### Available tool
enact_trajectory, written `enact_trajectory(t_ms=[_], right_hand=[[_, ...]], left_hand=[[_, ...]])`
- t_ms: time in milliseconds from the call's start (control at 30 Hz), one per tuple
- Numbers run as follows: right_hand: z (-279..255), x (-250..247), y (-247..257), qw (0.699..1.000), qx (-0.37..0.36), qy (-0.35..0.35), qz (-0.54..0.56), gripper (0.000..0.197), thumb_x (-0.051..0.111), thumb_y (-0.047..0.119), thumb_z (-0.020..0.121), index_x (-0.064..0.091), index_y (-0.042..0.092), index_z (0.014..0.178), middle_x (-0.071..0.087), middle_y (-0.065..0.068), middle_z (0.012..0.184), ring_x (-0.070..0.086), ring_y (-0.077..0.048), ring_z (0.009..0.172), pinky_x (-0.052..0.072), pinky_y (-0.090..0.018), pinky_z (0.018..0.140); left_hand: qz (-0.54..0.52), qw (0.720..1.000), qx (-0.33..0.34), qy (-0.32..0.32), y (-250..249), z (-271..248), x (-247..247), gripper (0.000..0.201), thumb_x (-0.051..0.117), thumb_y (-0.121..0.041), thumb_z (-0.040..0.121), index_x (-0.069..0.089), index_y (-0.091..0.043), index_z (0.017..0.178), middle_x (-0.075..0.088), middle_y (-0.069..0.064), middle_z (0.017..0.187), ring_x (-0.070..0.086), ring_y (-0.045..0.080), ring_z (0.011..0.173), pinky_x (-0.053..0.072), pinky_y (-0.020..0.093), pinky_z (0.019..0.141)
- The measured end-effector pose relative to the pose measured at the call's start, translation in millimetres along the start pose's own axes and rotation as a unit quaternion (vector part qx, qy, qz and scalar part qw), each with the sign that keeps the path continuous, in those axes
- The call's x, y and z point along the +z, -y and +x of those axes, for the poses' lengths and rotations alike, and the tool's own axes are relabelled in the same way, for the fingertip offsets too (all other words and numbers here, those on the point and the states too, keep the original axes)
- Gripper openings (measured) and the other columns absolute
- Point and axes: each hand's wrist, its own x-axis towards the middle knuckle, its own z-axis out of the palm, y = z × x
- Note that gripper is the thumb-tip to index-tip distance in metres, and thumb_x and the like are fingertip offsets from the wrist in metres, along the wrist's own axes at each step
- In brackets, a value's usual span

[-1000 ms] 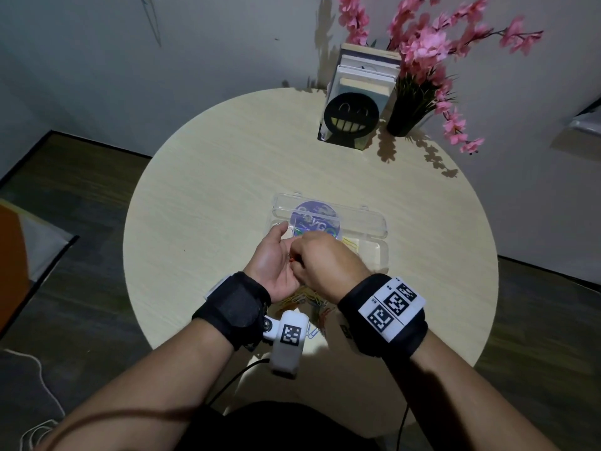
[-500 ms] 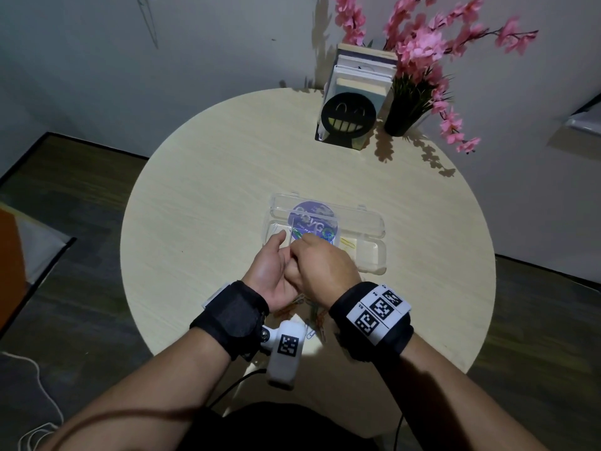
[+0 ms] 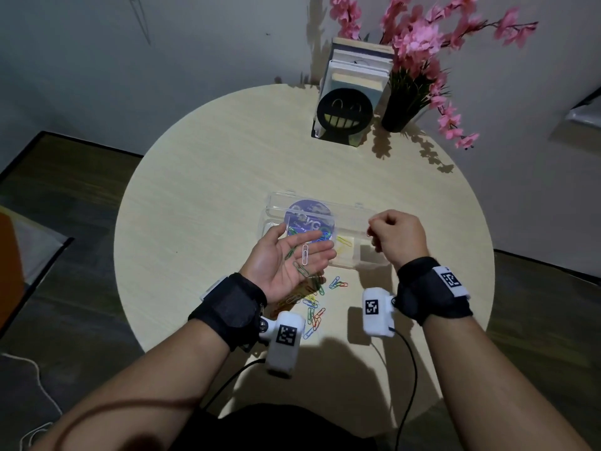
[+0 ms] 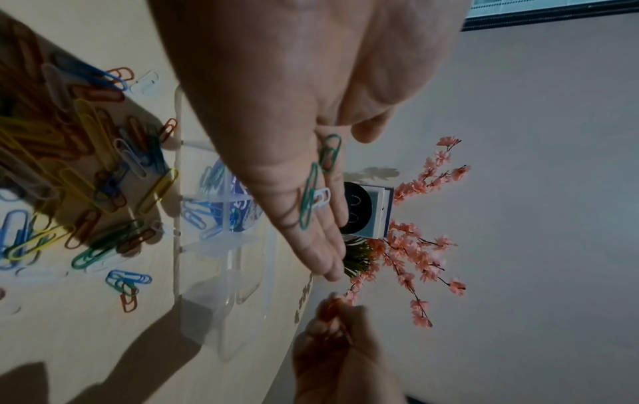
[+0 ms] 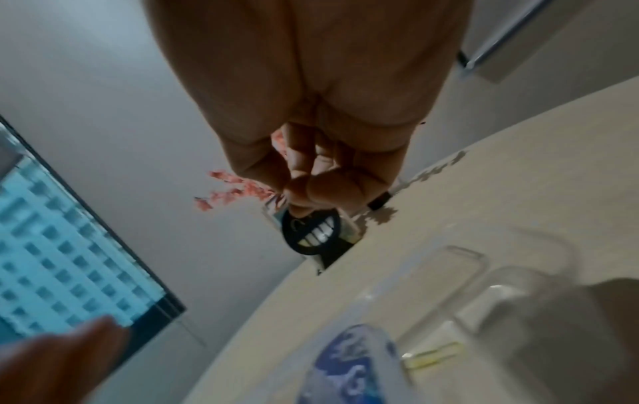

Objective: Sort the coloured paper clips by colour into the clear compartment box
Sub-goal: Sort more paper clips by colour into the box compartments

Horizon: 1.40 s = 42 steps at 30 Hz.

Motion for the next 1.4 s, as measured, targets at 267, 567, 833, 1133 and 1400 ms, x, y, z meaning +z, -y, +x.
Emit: enact_trajectory(t_ms=[267,567,833,1133,1400], right_hand=[[29.2,1.8,-36.2,0.974,0.063,0.033,-0.217,0.018,0.054,0.007,0.082,0.071,0.010,0.083,0.070,-0.010,0.081,0.066,-0.028,0.081,0.050,-0.027,0.070],[5.6,-11.7,-7.8,0.988,-0.031,0.002,-0.153,0.014,0.055,0.007,0.086,0.068,0.013,0.091,0.065,-0.001,0.081,0.062,-0.007,0.063,0.039,-0.010,0.054],[-73.0,39.7,44.5,0.927,-0.234,0.215,-0.199,0.013,0.068,0.016,0.080,0.072,0.015,0.092,0.070,-0.002,0.092,0.063,-0.017,0.086,0.048,-0.029,0.078],[-87.6,59.0,51.6,0.861,-0.243,0.250,-0.369,0.011,0.053,0.008,0.086,0.060,0.011,0.095,0.062,-0.011,0.101,0.058,-0.025,0.096,0.034,-0.026,0.070],[-80.7,62.7,53.4,0.877,-0.285,0.242,-0.301,0.029,0.048,0.008,0.077,0.061,0.020,0.100,0.062,-0.003,0.104,0.058,-0.022,0.097,0.051,-0.040,0.077]], left_hand=[[-0.016,1.000,0.004,0.002,-1.9,5.6,-2.6,0.056,0.032,-0.041,0.099,0.060,0.005,0.113,0.064,0.028,0.115,0.065,0.038,0.102,0.052,0.040,0.088],[-0.044,0.999,0.025,0.005,-7.2,8.0,-2.1,0.055,0.032,-0.040,0.098,0.059,0.005,0.115,0.064,0.027,0.114,0.066,0.038,0.100,0.054,0.041,0.084],[-0.049,0.998,0.045,-0.004,-5.1,8.5,-1.9,0.060,0.028,-0.047,0.097,0.056,0.001,0.121,0.064,0.023,0.117,0.068,0.027,0.085,0.048,0.034,0.071],[-0.033,0.998,0.050,-0.013,-2.5,-0.4,-5.9,0.066,0.024,-0.052,0.097,0.055,0.000,0.123,0.066,0.021,0.114,0.063,0.025,0.087,0.047,0.034,0.070],[-0.030,0.999,0.034,0.007,0.7,-3.6,-5.9,0.072,0.020,-0.056,0.098,0.058,0.000,0.120,0.067,0.020,0.110,0.064,0.026,0.103,0.045,0.038,0.096]])
